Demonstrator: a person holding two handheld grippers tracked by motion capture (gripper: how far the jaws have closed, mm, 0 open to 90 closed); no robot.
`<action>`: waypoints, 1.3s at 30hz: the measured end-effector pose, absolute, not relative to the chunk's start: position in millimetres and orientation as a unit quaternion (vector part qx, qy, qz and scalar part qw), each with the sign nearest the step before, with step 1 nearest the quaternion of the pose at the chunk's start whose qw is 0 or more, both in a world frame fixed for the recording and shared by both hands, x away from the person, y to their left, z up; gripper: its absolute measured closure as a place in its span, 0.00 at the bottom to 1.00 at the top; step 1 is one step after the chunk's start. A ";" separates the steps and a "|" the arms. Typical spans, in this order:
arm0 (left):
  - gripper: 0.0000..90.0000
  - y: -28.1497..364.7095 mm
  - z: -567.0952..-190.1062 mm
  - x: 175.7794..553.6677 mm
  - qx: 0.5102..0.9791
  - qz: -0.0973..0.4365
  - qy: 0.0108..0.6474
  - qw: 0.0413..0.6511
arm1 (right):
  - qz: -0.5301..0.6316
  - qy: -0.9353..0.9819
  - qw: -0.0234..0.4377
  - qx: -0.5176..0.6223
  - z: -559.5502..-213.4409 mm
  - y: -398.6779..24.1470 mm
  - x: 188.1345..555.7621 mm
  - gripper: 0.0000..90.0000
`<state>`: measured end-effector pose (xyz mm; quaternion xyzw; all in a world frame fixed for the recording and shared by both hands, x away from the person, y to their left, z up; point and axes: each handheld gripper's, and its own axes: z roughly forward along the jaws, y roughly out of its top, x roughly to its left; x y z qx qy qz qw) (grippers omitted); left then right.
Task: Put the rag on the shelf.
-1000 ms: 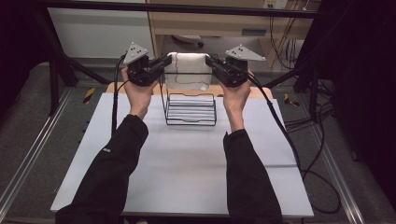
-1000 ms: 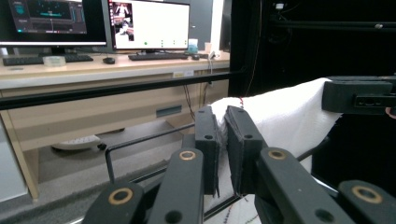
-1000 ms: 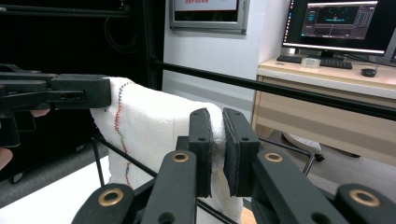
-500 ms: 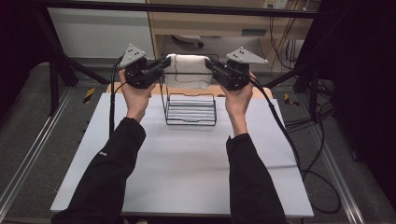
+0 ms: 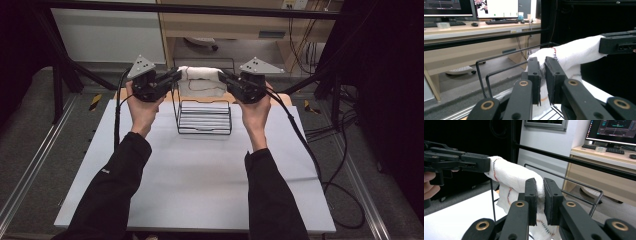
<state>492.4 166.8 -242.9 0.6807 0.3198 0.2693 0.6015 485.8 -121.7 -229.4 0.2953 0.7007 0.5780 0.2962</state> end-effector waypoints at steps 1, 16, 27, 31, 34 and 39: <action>0.91 167.4 -244.0 491.4 0.681 0.268 0.319 0.602 | 0.577 0.702 0.296 0.294 -230.1 -121.5 484.9 0.91; 0.87 170.4 -243.6 479.9 0.700 0.261 0.327 0.579 | 0.580 0.707 0.279 0.294 -247.3 -126.4 480.4 0.91; 0.95 169.4 -207.5 496.0 0.692 0.246 0.361 0.574 | 0.582 0.707 0.277 0.292 -253.2 -127.4 481.0 0.91; 0.98 157.7 -203.5 505.0 0.696 0.235 0.363 0.573 | 0.579 0.710 0.279 0.289 -254.2 -126.9 480.5 0.91; 0.99 147.6 -205.0 509.3 0.707 0.234 0.361 0.561 | 0.580 0.710 0.277 0.289 -255.3 -127.5 480.6 0.91; 0.99 141.1 -215.1 512.4 0.727 0.216 0.360 0.543 | 0.581 0.711 0.277 0.283 -257.4 -129.4 479.8 0.91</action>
